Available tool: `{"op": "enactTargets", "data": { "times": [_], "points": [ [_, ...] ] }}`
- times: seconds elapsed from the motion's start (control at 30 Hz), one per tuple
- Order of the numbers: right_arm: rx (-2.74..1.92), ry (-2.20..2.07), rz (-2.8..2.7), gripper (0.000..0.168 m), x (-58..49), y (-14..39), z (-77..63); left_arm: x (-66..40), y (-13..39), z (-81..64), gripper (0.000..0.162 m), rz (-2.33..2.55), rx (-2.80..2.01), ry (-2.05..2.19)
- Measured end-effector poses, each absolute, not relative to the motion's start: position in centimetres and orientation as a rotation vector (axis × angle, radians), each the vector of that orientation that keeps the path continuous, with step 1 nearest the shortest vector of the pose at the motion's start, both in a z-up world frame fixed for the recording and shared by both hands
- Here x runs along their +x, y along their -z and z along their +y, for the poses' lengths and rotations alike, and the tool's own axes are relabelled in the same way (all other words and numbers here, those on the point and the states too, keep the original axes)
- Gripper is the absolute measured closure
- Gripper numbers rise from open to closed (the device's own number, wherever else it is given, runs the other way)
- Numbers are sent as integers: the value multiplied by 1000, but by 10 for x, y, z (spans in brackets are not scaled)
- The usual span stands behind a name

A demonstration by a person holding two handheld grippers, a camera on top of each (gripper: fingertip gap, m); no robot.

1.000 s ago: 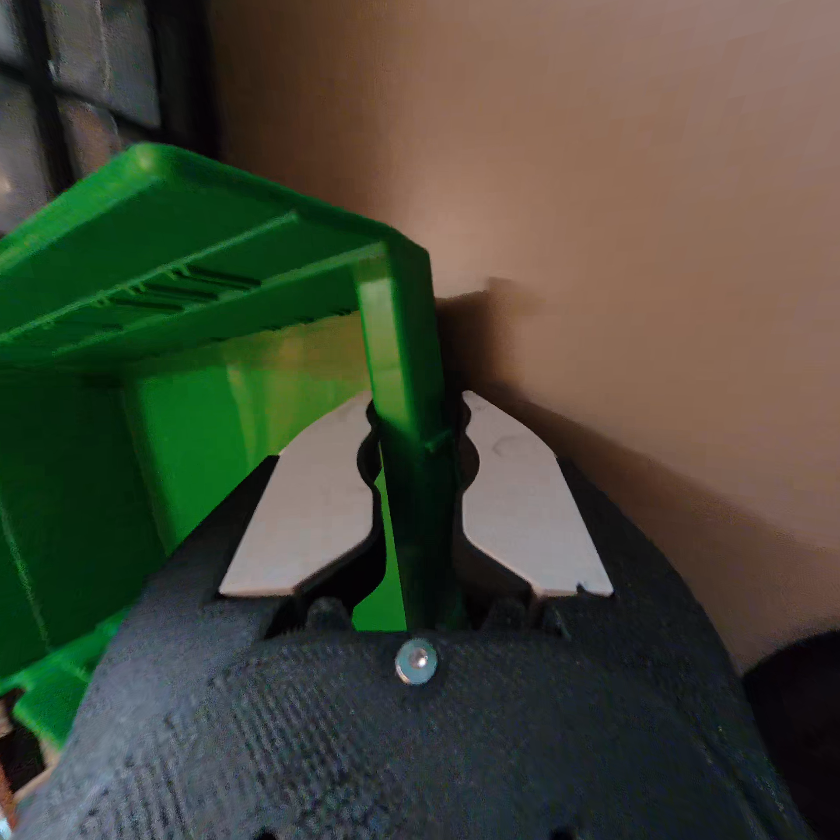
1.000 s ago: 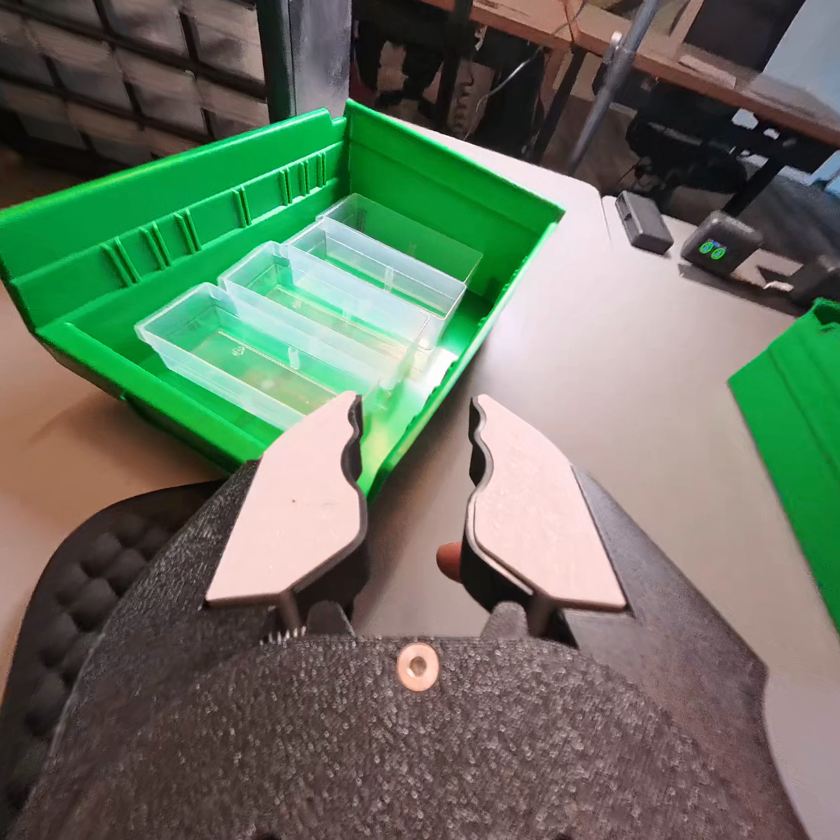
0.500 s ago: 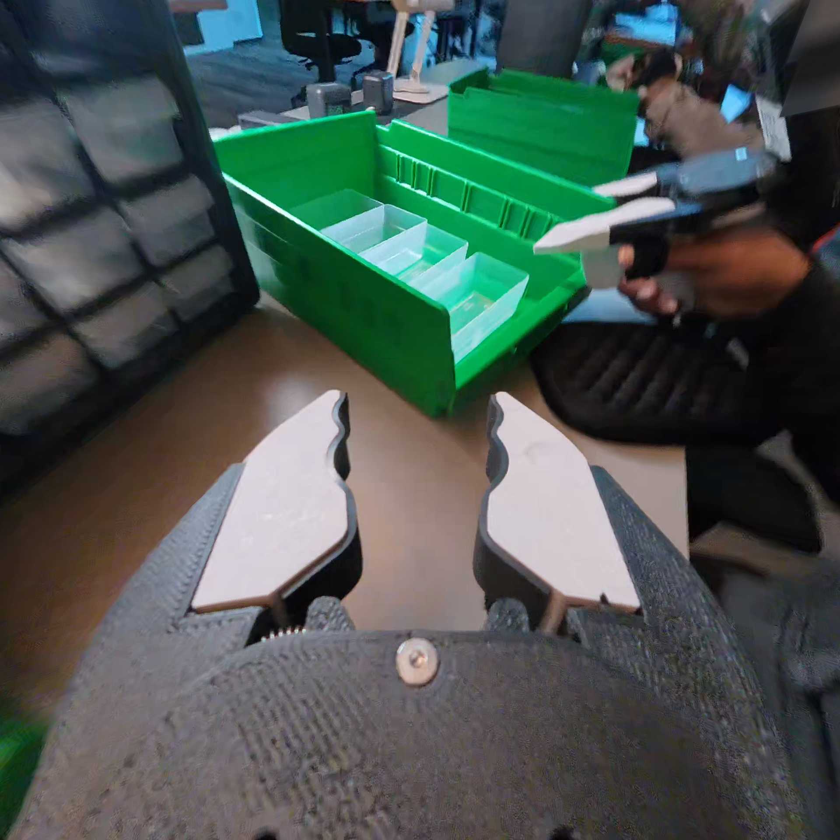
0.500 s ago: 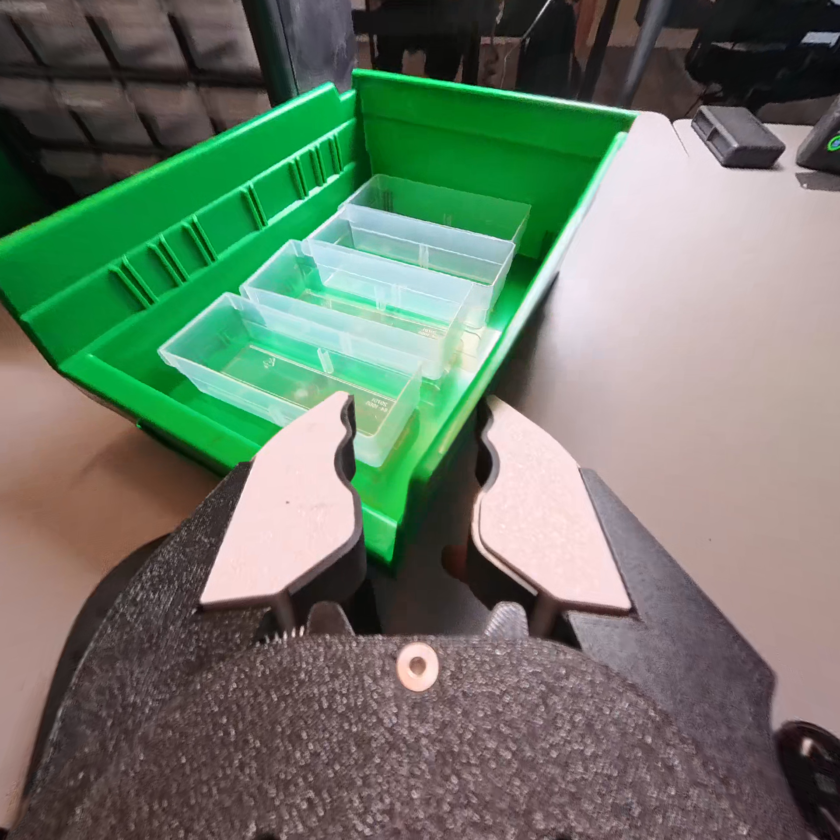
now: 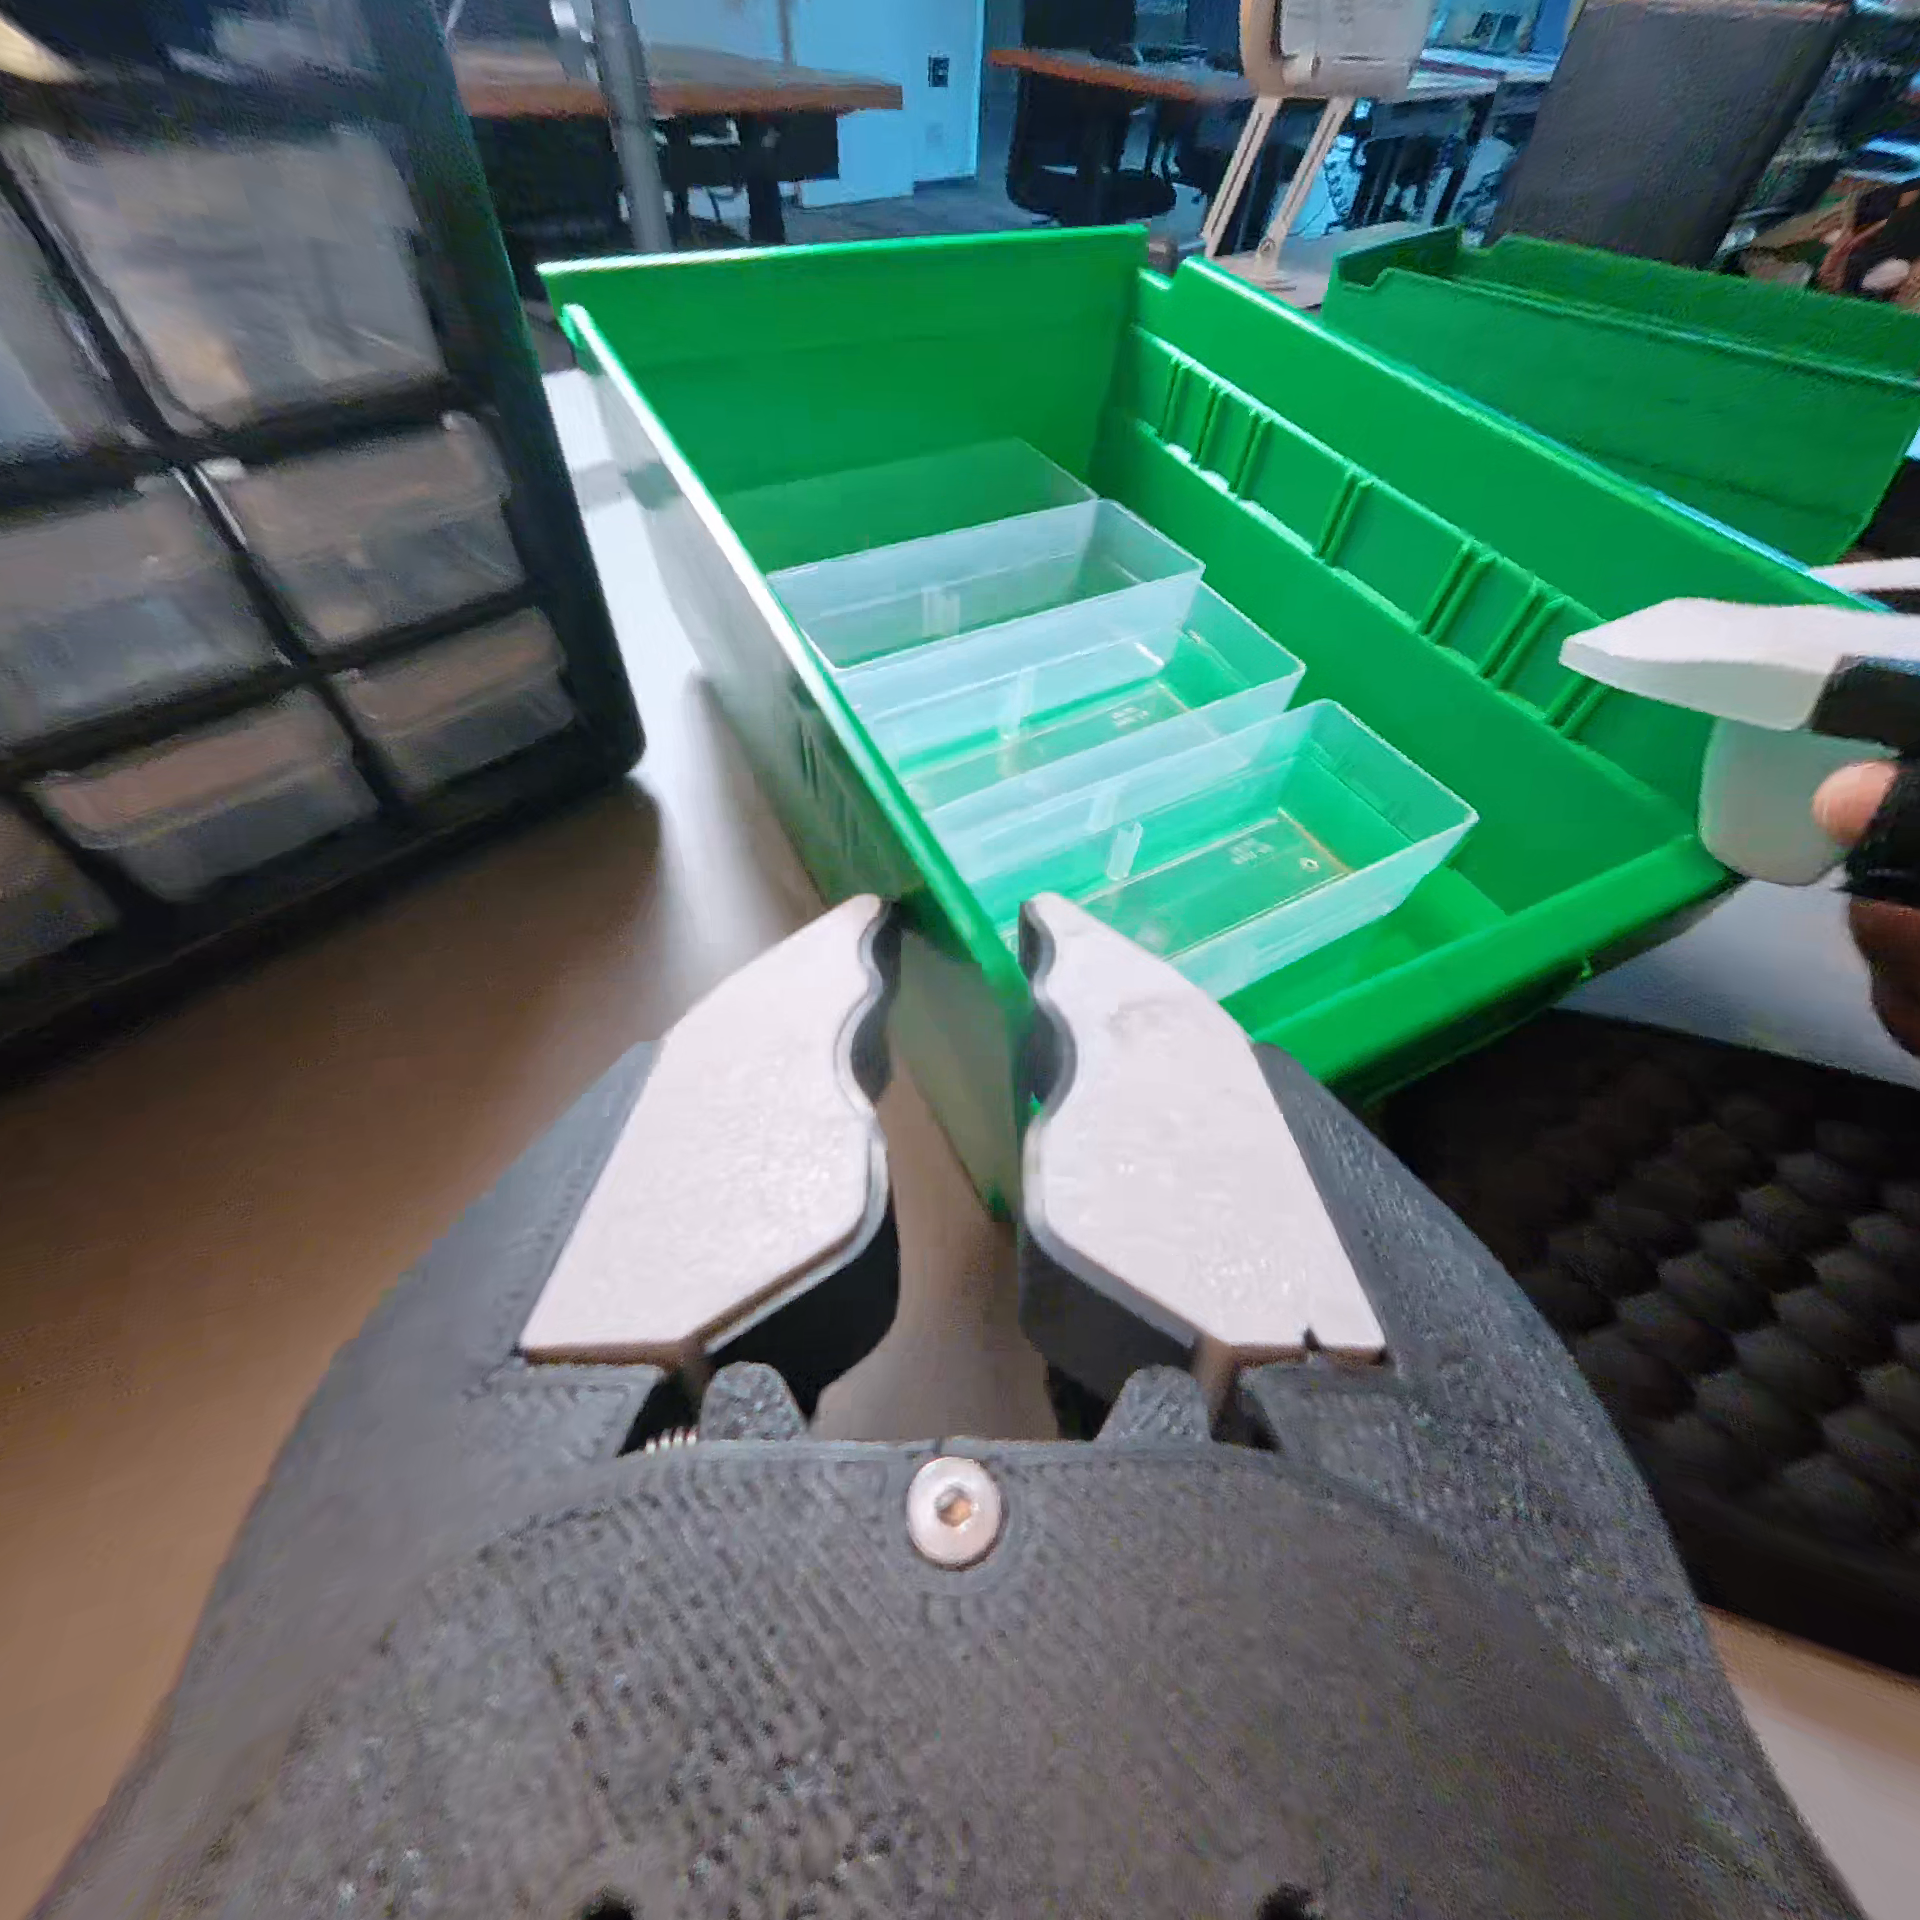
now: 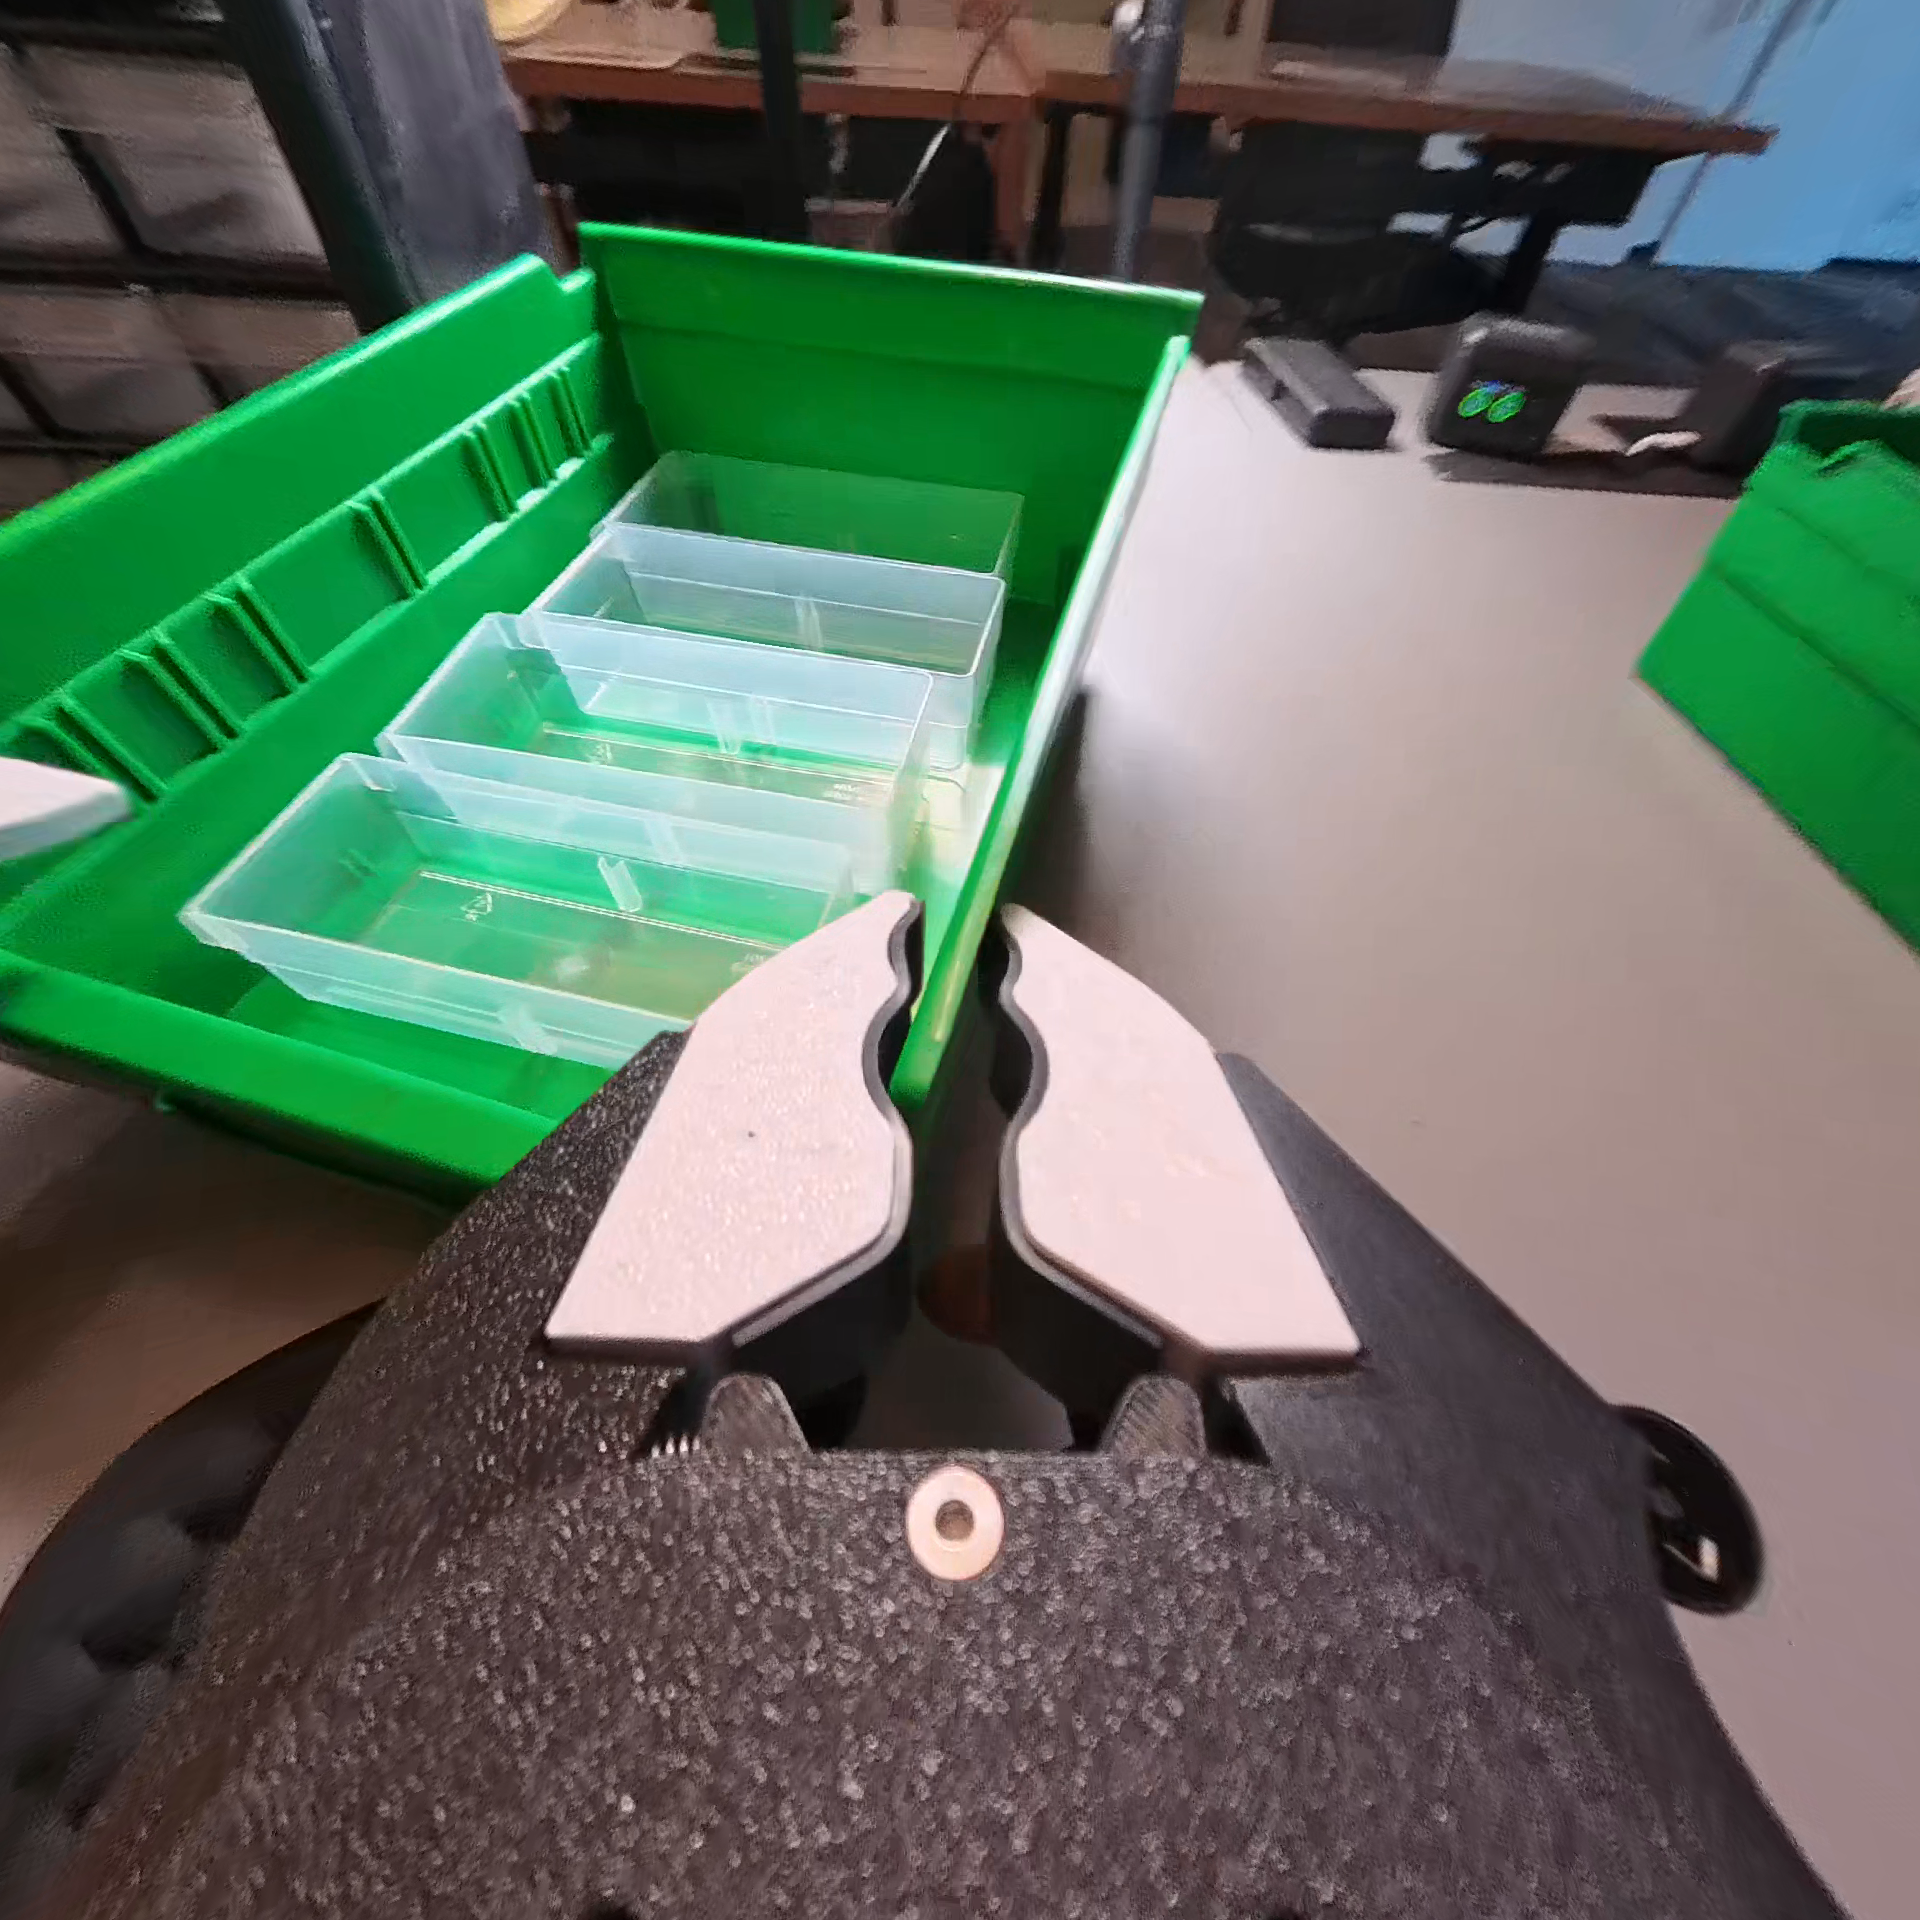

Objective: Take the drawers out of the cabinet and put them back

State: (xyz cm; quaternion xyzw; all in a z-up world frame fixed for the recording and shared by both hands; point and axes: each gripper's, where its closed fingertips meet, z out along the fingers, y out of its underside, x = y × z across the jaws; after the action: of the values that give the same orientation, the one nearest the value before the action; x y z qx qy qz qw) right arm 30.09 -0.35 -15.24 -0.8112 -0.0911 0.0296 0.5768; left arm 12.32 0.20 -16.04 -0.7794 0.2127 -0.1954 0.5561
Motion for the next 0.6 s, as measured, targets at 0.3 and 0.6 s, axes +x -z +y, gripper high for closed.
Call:
{"op": "enactTargets", "data": {
  "times": [0.3, 0.6],
  "points": [
    [-1736, 20, -202, 161, 308, 39, -47, 127, 41, -43, 138, 579, -1584, 416],
    [-1531, -146, -365, 161, 214, -80, -62, 33, -72, -96, 136, 532, -1477, 140]
  ]
}}
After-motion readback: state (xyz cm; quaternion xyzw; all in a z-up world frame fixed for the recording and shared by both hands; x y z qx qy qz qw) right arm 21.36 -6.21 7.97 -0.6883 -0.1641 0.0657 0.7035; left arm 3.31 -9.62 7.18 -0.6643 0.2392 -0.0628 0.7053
